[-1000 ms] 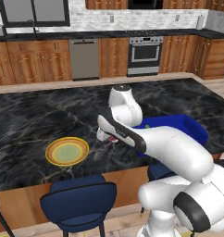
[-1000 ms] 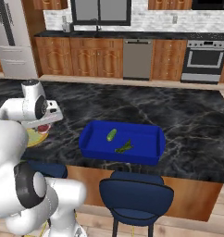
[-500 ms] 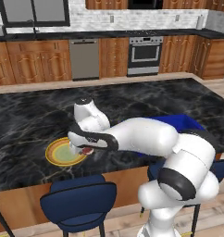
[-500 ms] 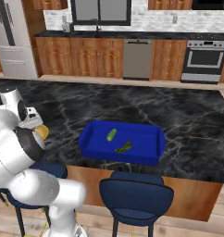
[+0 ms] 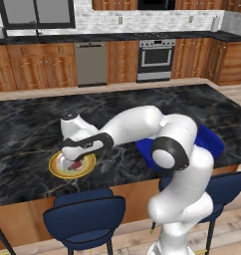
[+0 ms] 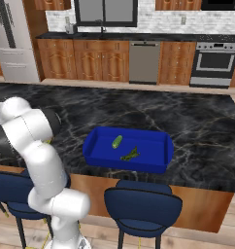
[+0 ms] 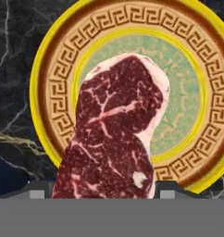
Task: Create a steak meal by picking up the steak and asparagus from the tray and placing them on the plate. Leave the cucumber on the tray.
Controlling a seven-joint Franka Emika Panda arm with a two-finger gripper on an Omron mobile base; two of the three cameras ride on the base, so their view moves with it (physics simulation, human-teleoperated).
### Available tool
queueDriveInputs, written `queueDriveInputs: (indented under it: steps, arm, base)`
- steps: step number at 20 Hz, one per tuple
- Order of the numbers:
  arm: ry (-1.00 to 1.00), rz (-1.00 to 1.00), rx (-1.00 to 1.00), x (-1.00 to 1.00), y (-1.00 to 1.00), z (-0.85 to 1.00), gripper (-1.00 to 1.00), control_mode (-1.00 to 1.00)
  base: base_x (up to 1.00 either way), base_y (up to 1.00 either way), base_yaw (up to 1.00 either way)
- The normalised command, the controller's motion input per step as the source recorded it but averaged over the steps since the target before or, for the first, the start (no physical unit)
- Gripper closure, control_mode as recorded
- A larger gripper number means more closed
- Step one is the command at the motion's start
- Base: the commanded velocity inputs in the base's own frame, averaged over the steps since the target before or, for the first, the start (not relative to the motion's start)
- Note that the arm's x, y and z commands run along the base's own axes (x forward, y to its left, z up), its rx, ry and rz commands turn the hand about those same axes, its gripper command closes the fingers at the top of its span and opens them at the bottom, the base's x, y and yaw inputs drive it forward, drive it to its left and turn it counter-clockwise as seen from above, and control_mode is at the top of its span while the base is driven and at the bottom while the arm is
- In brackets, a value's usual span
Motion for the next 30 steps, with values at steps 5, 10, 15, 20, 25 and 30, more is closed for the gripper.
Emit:
queueDriveInputs:
  steps: [5, 10, 15, 20, 25, 30]
  arm:
    - [0.06, 0.00, -0.01, 0.52, 0.31, -0.40, 1.00, -1.00]
    - [0.04, 0.00, -0.01, 0.43, 0.20, -0.34, -1.00, -1.00]
    - [0.00, 0.00, 0.00, -0.01, -0.14, 0.00, -1.00, -1.00]
    - [-0.09, -0.02, 0.00, -0.46, -0.53, 0.33, -1.00, -1.00]
    - [-0.19, -0.03, 0.01, -0.78, -0.60, 0.57, -1.00, -1.00]
    - [-0.28, -0.09, 0.09, -0.91, -0.97, 0.72, -1.00, -1.00]
  base:
    - [0.00, 0.00, 0.00]
    - [0.00, 0.00, 0.00]
    - [0.00, 0.00, 0.00]
    - [0.00, 0.00, 0.00]
    - [0.00, 0.00, 0.00]
    - [0.00, 0.00, 0.00]
